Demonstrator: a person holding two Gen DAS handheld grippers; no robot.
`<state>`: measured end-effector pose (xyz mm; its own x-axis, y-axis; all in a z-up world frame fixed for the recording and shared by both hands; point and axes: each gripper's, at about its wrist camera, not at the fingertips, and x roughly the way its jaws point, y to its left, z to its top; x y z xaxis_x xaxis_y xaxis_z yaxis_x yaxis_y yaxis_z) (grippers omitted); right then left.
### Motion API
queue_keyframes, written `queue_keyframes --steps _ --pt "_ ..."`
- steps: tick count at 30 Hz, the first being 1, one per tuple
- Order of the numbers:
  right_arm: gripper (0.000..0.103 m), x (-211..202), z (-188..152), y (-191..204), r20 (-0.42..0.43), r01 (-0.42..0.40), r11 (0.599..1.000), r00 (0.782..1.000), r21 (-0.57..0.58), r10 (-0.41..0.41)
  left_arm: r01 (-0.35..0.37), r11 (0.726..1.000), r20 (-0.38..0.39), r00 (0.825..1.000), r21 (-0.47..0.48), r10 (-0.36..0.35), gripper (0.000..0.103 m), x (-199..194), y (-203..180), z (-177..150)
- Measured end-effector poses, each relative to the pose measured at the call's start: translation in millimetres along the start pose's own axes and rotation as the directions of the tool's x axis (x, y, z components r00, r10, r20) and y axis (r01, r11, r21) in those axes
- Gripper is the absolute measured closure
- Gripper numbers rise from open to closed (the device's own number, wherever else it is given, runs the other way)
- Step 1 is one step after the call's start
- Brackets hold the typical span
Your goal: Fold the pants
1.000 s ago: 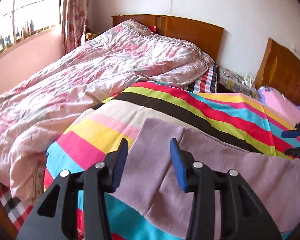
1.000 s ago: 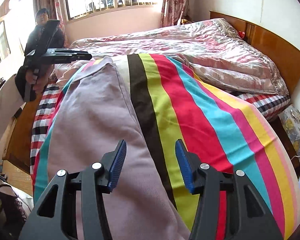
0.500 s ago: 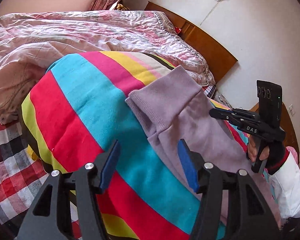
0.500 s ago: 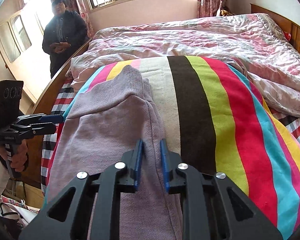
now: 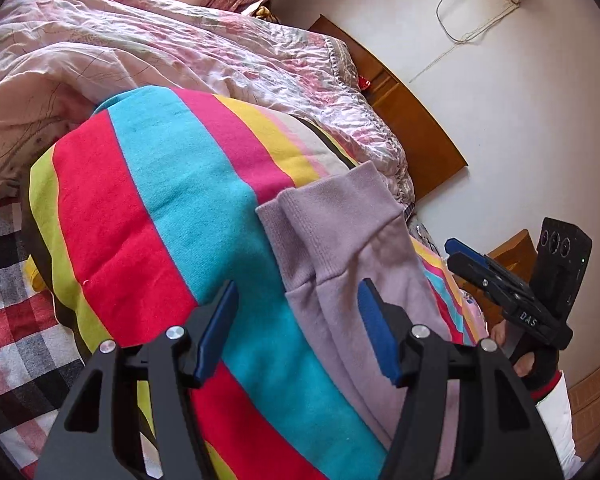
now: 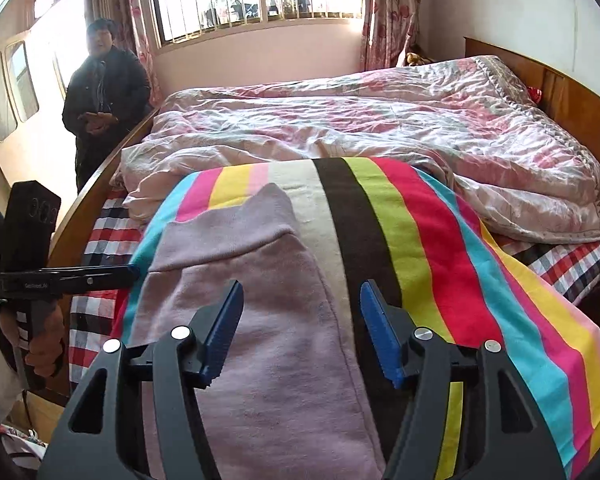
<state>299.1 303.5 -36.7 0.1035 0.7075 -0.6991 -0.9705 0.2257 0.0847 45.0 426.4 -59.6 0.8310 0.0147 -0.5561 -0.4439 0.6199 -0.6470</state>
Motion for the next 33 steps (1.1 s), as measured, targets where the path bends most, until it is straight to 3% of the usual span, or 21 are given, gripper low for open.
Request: queue_keyframes --steps 2,4,7,9,11,12,14,21,25,26,27,29,33 --pt "0.049 8 -2 45 -0.053 -0.058 0.993 0.997 -0.108 0.052 -0.002 0.999 0.040 0.999 -0.048 0.004 0.041 -15 12 2" --pt "0.051 26 -7 81 -0.113 -0.091 0.979 0.991 -0.185 0.071 -0.044 0.998 0.050 0.998 -0.038 0.046 0.041 -25 16 4" --pt "0.060 59 -19 111 -0.200 -0.055 0.964 0.980 -0.259 0.002 -0.046 0.999 0.060 0.997 -0.023 0.047 0.041 -40 16 3" --pt "0.073 71 -26 114 -0.219 -0.023 0.966 0.975 -0.259 -0.035 -0.051 0.999 0.066 0.996 -0.006 0.051 0.041 -49 13 0" --pt "0.082 70 -26 106 -0.207 -0.027 0.979 0.978 -0.200 -0.016 -0.049 0.999 0.061 0.997 0.004 0.048 0.039 -55 14 -5" --pt "0.095 67 -24 102 -0.200 -0.046 0.986 0.980 -0.163 0.013 -0.045 0.999 0.055 0.997 0.006 0.045 0.039 -56 16 -6" --pt "0.098 62 -21 103 -0.192 -0.036 0.988 0.981 -0.149 0.007 -0.044 0.999 0.044 0.998 0.006 0.043 0.039 -56 19 -9" --pt "0.097 75 -29 115 -0.224 -0.006 0.993 0.974 -0.119 -0.021 0.009 1.000 -0.025 1.000 -0.005 -0.009 0.036 -34 16 -16" --pt "0.081 62 -39 117 -0.203 -0.085 0.996 0.976 -0.018 0.080 0.001 1.000 -0.066 0.998 0.006 -0.001 0.036 -17 6 -23" --pt "0.063 49 -40 119 -0.186 -0.067 0.998 0.980 -0.012 0.064 -0.005 1.000 -0.075 0.997 0.010 0.005 0.036 -15 3 -25" --pt "0.059 31 -43 119 -0.150 -0.049 0.999 0.988 0.000 0.048 -0.010 1.000 -0.081 0.997 0.018 0.011 0.036 -14 -1 -28" --pt "0.059 -13 -56 111 -0.084 -0.021 0.999 0.996 0.031 0.024 -0.011 0.999 -0.086 0.996 0.048 0.015 0.036 -17 -13 -34" --pt "0.059 -104 -110 65 -0.044 0.157 0.981 0.987 0.117 -0.152 0.018 0.981 -0.099 0.995 0.192 0.001 0.032 -21 -60 -53"
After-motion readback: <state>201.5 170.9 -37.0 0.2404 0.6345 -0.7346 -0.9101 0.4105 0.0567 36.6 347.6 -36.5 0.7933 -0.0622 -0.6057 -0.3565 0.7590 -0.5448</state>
